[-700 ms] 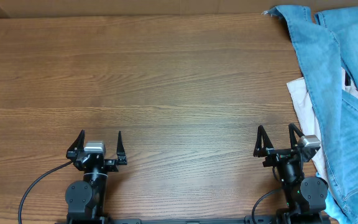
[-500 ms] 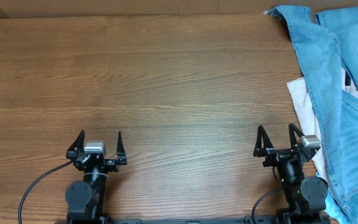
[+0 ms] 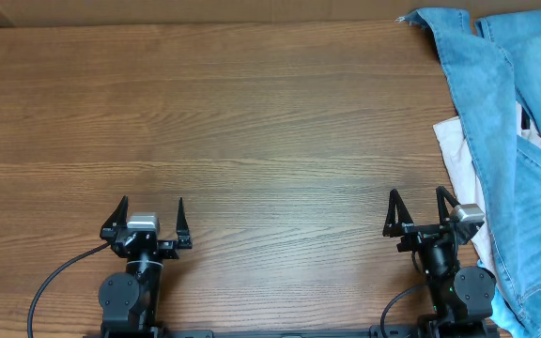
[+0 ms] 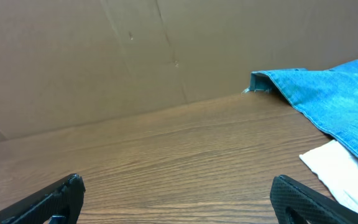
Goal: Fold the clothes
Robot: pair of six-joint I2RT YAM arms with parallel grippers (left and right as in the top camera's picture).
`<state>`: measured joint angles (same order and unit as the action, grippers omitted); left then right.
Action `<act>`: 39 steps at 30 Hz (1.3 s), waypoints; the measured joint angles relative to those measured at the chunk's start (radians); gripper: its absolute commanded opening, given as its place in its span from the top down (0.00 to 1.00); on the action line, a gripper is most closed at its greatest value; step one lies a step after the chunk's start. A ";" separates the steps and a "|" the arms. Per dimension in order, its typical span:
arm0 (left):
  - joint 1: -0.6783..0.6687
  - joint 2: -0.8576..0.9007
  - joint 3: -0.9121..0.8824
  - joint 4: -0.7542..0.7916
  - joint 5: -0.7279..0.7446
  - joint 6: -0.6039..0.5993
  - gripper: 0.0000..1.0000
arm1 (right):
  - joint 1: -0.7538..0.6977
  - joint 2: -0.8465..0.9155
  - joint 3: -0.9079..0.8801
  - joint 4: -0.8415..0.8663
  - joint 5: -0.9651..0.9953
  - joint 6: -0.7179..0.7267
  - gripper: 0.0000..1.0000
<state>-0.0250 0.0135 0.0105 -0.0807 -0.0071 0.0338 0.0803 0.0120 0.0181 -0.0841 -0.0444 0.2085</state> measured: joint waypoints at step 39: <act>0.000 0.000 0.000 0.003 0.027 0.000 0.00 | 0.000 0.000 0.000 -0.006 -0.013 0.023 0.00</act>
<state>-0.0250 0.0139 0.0105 -0.0772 0.0196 0.0338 0.0803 0.0120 0.0185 -0.0902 -0.0578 0.2310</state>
